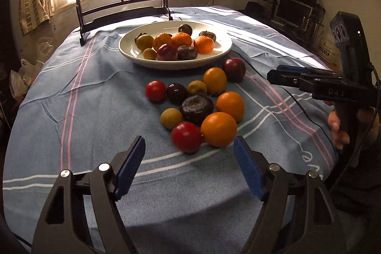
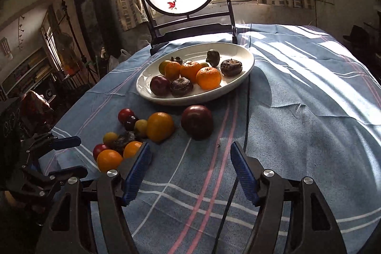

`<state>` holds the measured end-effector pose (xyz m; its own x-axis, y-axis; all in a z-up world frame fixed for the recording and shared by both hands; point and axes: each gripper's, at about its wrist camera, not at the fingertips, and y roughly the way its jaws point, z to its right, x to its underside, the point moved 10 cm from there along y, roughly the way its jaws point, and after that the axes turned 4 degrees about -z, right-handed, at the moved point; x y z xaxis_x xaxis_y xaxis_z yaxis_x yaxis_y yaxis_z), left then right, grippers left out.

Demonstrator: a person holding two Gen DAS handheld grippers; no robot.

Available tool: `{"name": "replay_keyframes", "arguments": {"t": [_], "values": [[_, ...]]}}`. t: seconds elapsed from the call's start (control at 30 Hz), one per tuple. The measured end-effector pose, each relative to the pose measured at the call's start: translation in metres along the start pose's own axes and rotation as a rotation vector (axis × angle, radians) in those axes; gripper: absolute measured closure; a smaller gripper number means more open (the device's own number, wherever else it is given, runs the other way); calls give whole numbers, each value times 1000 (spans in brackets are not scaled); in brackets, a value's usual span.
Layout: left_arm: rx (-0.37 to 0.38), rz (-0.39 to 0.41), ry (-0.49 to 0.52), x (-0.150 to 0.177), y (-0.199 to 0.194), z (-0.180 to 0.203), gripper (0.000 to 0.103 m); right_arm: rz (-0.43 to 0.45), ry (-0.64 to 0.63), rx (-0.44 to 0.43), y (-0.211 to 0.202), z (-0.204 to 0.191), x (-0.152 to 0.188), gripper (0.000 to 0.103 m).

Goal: Organize fruits
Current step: 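Grasp a red tomato with the left tool while the right tool grasps an orange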

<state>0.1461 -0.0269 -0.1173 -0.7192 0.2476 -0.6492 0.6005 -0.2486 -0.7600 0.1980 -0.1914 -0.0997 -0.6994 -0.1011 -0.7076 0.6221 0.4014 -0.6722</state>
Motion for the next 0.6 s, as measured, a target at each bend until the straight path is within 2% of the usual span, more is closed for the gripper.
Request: {"name": "replay_keyframes", "arguments": {"t": [0.03,0.1,0.3,0.47,0.5,0.53,0.6], "values": [[-8,-10,-4,4,2,-1,40,4,-10,0,0,-1,0,34],[-27,-30,-13,10,5,-6,44,15,-20,0,-2,-3,0,34],[-47,-44,-17,8,16,-14,44,36,-13,-13,-6,-3,-1,34],[-73,-90,-26,3,37,-14,44,29,-15,-26,-5,-4,0,34],[-69,-91,-30,0,38,-13,47,26,-14,-28,-4,-4,0,34],[-60,-90,-32,-2,39,-10,55,23,-14,-31,-4,-4,0,34],[-48,-84,-25,-4,39,-6,64,16,-20,-35,-2,-6,1,36]]}}
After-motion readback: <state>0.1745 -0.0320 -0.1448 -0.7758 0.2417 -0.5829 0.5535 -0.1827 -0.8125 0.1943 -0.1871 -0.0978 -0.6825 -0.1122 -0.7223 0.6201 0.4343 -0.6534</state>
